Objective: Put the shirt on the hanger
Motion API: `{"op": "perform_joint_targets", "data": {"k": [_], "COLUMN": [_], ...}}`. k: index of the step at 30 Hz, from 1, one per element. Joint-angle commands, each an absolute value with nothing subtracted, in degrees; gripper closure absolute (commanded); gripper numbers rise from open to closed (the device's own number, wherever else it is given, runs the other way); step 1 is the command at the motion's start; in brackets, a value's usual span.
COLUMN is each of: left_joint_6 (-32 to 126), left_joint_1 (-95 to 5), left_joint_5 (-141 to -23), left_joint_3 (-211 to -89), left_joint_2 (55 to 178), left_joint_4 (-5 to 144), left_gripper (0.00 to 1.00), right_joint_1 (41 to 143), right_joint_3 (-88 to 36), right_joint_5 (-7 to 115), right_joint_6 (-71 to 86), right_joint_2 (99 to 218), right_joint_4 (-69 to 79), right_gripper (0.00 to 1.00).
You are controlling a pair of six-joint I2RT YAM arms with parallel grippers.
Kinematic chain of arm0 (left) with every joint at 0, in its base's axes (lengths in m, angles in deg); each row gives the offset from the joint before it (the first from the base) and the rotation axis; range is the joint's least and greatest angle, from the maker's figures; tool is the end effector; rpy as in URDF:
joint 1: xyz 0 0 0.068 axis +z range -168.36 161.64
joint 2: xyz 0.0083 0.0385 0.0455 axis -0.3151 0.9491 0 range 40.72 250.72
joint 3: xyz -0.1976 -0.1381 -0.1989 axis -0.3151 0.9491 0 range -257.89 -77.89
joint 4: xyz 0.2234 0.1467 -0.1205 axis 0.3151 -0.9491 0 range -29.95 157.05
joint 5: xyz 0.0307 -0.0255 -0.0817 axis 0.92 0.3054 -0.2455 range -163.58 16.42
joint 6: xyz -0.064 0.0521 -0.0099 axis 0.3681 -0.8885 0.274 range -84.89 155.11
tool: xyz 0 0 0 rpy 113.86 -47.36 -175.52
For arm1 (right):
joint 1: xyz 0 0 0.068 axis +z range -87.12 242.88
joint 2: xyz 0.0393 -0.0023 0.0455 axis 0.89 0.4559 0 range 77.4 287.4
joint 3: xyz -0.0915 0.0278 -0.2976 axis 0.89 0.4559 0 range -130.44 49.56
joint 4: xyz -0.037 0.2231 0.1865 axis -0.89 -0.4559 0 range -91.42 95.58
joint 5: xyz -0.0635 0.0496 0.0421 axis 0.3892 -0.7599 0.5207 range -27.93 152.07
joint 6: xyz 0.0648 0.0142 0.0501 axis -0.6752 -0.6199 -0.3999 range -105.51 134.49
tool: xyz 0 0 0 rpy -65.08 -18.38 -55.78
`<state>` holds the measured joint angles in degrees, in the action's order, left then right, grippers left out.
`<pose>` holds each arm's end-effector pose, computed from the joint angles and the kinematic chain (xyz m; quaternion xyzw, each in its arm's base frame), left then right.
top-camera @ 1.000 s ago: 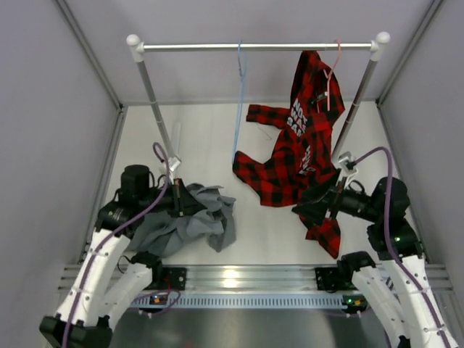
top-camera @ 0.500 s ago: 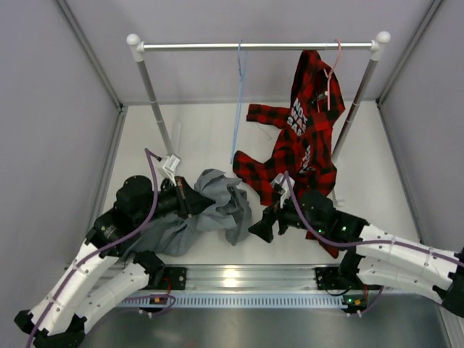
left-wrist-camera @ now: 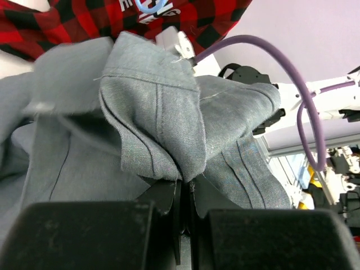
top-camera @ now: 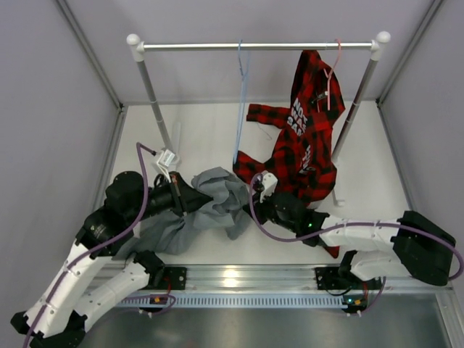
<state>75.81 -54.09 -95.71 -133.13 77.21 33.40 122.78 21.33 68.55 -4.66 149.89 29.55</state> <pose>0.1107 -0.1131 0.4048 0.0831 0.7824 -0.4895 0.3759 0.1608 0.2612 0.2021 -0.2550 0.7793 0.3274 0.4696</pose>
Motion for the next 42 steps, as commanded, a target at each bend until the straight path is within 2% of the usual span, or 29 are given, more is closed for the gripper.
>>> {"op": "perform_joint_targets", "data": {"k": [1,2,5,7,8,11,12,13,15,16,19,21,25,28,29,30,31,32,35,39,42], "left_joint_6": [72.03,70.80,65.18,61.75,60.78,57.61,56.74,56.90,57.08,57.25,57.69,58.22,59.80,64.80,67.08,68.14,69.72,74.00,81.40,78.45,75.63], "left_joint_1": [-54.22,-54.31,-54.31,-54.40,-54.31,-54.31,-54.31,-54.31,-54.31,-54.31,-54.31,-54.31,-54.31,-54.31,-54.31,-54.31,-54.31,-54.31,-56.32,-67.28,-73.36], "left_joint_5": [-94.07,-92.41,-82.23,-73.72,-71.24,-71.38,-72.34,-72.96,-75.51,-75.52,-71.68,-70.42,-78.42,-71.04,-73.04,-82.98,-88.12,-93.05,-101.79,-94.43,-84.25], "left_joint_3": [-138.35,-139.40,-144.76,-148.19,-149.07,-150.05,-149.43,-147.60,-144.70,-142.25,-137.58,-136.34,-136.85,-137.92,-135.57,-133.54,-131.17,-128.36,-117.46,-113.31,-110.94], "left_joint_2": [76.40,76.49,76.23,75.88,75.62,74.74,73.78,73.07,71.23,70.61,66.57,65.25,72.94,77.54,78.51,78.60,78.69,78.60,79.13,79.83,79.66], "left_joint_4": [31.91,28.85,23.48,23.10,23.36,29.24,33.17,34.60,37.41,37.43,37.34,37.43,37.70,33.30,35.73,39.15,43.36,54.28,70.25,75.22,75.22], "left_gripper": [1.00,1.00,1.00,0.93,0.93,0.90,0.86,0.65,0.38,0.17,0.02,0.03,0.14,0.20,0.20,0.19,0.19,0.18,0.17,0.15,0.15], "right_joint_1": [124.22,124.22,124.66,124.75,124.75,124.75,124.75,124.84,124.84,124.75,124.75,124.75,124.75,124.84,124.84,124.84,124.84,124.84,125.01,126.07,127.21], "right_joint_3": [20.46,20.55,15.12,8.88,6.43,-5.52,-11.99,-14.84,-22.64,-24.69,-30.50,-31.74,-28.50,-23.23,-21.65,-21.03,-20.76,-20.23,-20.40,-20.49,-20.67], "right_joint_5": [75.23,75.77,81.92,85.34,86.14,88.17,88.61,88.44,88.61,88.44,86.25,84.58,83.24,84.13,84.39,85.61,86.49,87.46,90.62,95.01,97.65], "right_joint_6": [-2.56,-2.04,-0.10,0.96,1.65,2.98,3.41,3.85,5.00,5.26,5.35,4.30,1.40,-1.50,-3.16,-3.96,-4.75,-6.06,-8.17,-10.46,-12.22], "right_joint_2": [143.96,141.15,130.08,122.87,120.84,117.13,117.13,117.31,118.44,118.88,120.99,123.27,126.09,125.83,126.18,126.62,127.23,128.63,132.58,136.55,138.75], "right_joint_4": [36.44,35.39,19.52,7.55,4.21,-9.24,-12.49,-18.00,-23.13,-28.03,-36.04,-38.70,-40.03,-35.91,-35.12,-34.24,-34.06,-33.71,-33.26,-33.09,-33.00], "right_gripper": [1.00,1.00,1.00,1.00,1.00,1.00,1.00,1.00,1.00,1.00,1.00,1.00,1.00,1.00,1.00,1.00,1.00,1.00,1.00,1.00,1.00]}}
